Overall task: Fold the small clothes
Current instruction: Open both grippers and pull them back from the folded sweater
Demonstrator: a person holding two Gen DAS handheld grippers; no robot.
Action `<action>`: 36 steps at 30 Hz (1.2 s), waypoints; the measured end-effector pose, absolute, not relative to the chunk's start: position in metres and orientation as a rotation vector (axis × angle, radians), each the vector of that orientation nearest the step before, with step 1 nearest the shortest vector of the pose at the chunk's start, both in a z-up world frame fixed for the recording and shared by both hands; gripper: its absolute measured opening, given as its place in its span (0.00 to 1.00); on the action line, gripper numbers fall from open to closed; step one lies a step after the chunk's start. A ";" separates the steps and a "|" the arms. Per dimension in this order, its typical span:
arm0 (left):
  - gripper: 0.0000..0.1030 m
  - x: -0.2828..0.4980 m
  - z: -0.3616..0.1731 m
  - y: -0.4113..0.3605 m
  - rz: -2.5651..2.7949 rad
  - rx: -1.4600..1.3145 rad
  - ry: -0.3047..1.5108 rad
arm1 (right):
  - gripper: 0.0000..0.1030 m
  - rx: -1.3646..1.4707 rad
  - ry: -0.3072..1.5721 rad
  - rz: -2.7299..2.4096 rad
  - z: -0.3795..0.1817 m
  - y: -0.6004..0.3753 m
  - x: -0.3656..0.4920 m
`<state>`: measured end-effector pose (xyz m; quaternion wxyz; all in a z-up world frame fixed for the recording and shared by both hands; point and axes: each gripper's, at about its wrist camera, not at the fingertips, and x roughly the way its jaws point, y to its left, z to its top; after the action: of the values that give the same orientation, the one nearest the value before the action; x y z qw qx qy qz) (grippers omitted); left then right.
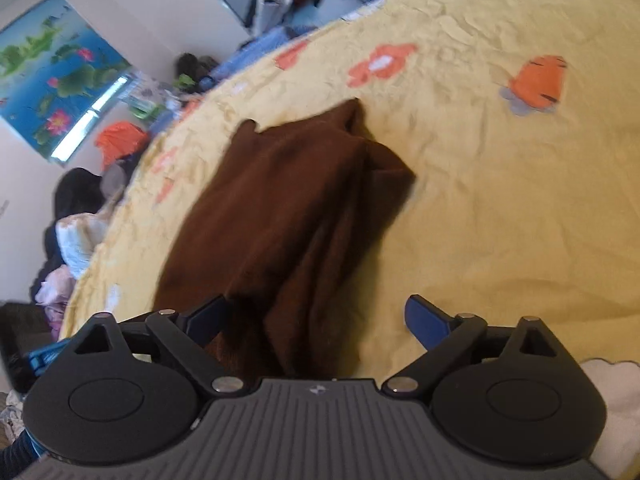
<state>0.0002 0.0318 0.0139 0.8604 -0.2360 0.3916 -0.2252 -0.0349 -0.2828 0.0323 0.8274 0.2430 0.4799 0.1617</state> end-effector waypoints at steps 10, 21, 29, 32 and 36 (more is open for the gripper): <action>0.23 -0.025 0.015 0.020 -0.397 -0.194 0.744 | 0.32 0.388 0.992 0.418 0.025 -0.263 -0.038; 0.86 -0.097 0.018 0.006 -0.242 -0.051 0.632 | 1.00 0.219 0.914 0.148 0.040 -0.239 -0.121; 1.00 -0.079 0.008 -0.014 -0.163 0.071 0.708 | 1.00 -0.028 0.855 -0.043 0.021 -0.196 -0.115; 1.00 -0.075 0.007 -0.015 -0.157 0.066 0.710 | 1.00 -0.010 0.841 -0.103 0.017 -0.192 -0.113; 1.00 -0.074 0.007 -0.016 -0.152 0.064 0.716 | 1.00 -0.004 0.825 -0.139 0.015 -0.188 -0.115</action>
<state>-0.0741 -0.0161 0.0069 0.9333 0.0313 0.3498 -0.0745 -0.1152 -0.1876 0.0148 0.9138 -0.0018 0.4006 -0.0677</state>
